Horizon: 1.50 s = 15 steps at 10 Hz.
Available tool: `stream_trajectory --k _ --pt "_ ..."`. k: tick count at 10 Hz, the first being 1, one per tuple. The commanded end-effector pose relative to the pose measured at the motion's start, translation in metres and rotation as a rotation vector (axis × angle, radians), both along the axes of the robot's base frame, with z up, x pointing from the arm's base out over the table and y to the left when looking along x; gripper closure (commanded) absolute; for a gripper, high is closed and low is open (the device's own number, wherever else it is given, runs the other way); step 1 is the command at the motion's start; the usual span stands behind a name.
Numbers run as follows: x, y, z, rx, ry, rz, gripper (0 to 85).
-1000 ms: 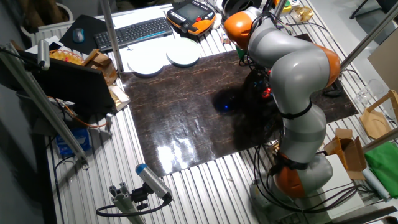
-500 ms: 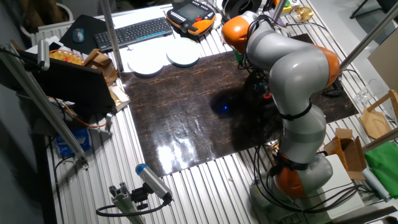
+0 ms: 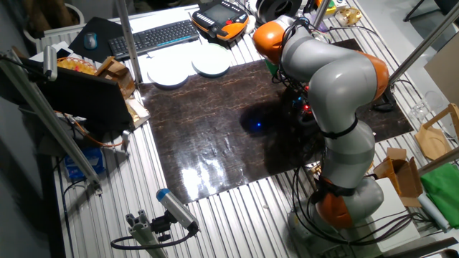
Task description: Rotate the steering wheel 90 degrees counterclockwise
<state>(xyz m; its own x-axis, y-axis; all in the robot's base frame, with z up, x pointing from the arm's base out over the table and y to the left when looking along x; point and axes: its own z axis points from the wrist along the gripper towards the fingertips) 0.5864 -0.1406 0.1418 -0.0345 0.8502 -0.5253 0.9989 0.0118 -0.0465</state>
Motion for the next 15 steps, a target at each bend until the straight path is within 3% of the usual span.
stream_trajectory --k 1,8,10,12,15 --pt "-0.0007 0.003 -0.003 0.0 0.003 0.009 84.3" --pt "0.0006 0.019 -0.015 0.04 0.076 0.115 84.3" --pt "-0.0009 0.018 -0.013 0.036 0.091 0.13 84.3" --pt "-0.0005 0.016 -0.012 0.054 0.11 0.156 84.3" --pt "-0.0021 0.019 -0.014 0.082 0.16 0.22 84.3"
